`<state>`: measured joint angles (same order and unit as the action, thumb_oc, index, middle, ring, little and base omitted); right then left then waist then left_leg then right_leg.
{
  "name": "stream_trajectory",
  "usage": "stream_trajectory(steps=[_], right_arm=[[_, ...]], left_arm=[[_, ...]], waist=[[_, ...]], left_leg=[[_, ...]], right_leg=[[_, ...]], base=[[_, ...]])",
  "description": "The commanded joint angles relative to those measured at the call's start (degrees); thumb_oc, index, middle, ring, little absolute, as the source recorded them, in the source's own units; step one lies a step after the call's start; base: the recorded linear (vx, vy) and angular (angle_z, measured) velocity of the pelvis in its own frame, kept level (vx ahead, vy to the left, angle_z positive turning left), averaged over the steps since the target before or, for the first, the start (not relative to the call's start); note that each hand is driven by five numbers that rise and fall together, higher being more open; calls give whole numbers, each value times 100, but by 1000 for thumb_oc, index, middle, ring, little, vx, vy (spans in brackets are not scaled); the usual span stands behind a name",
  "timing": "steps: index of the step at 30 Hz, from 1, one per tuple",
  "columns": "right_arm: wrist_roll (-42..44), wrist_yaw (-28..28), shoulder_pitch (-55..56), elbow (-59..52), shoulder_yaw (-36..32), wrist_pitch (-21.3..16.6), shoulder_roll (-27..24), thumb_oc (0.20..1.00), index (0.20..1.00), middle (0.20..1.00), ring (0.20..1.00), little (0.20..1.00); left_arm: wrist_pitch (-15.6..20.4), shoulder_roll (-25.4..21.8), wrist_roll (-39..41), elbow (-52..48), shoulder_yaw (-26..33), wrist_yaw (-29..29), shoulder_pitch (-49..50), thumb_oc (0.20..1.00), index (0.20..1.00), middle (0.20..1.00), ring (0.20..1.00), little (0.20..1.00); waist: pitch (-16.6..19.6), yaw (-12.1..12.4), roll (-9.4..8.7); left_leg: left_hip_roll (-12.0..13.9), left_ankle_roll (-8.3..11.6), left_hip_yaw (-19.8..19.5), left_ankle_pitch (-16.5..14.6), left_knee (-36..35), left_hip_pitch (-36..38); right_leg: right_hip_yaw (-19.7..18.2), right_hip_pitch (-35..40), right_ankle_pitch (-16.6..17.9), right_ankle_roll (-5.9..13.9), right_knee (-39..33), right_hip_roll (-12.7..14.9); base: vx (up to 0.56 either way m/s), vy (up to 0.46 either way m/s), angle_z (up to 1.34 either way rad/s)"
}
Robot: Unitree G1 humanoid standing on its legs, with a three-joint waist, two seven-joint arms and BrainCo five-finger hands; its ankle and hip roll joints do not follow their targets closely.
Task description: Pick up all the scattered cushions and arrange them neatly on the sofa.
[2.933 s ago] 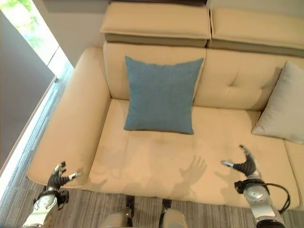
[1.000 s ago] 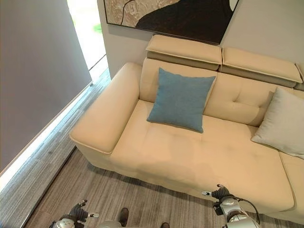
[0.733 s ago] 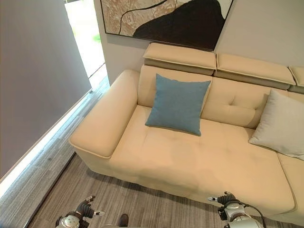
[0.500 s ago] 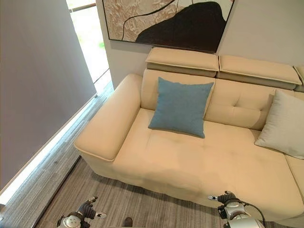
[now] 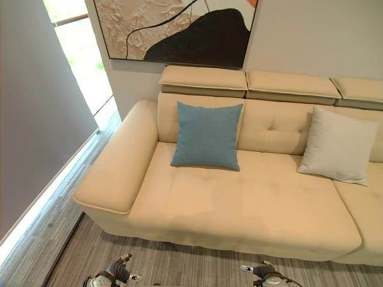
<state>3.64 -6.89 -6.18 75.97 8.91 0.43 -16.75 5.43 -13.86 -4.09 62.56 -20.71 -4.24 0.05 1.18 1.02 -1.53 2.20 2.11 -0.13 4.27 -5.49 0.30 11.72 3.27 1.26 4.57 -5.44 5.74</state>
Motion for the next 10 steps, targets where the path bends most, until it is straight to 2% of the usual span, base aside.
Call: stream_trajectory(steps=[1, 10], right_arm=[[-169, -73, -299, 76, 197, -208, -129, 1000, 1000, 1000, 1000, 1000], [-231, -105, -156, 37, 216, -227, -62, 1000, 1000, 1000, 1000, 1000]], left_arm=[[174, 129, -192, 422, 162, -158, -525, 1000, 1000, 1000, 1000, 1000], [179, 139, -137, 446, 208, -197, -477, 1000, 1000, 1000, 1000, 1000]], waist=[[-129, 200, -104], [-147, 151, -99]], left_leg=[[-137, 12, -146, -935, 100, 421], [-137, 11, -95, -965, 115, 453]], right_leg=[[59, -132, -139, 369, 44, 81], [18, -142, -121, 375, 44, 83]], base=[[0, 0, 0], [5, 4, -5]])
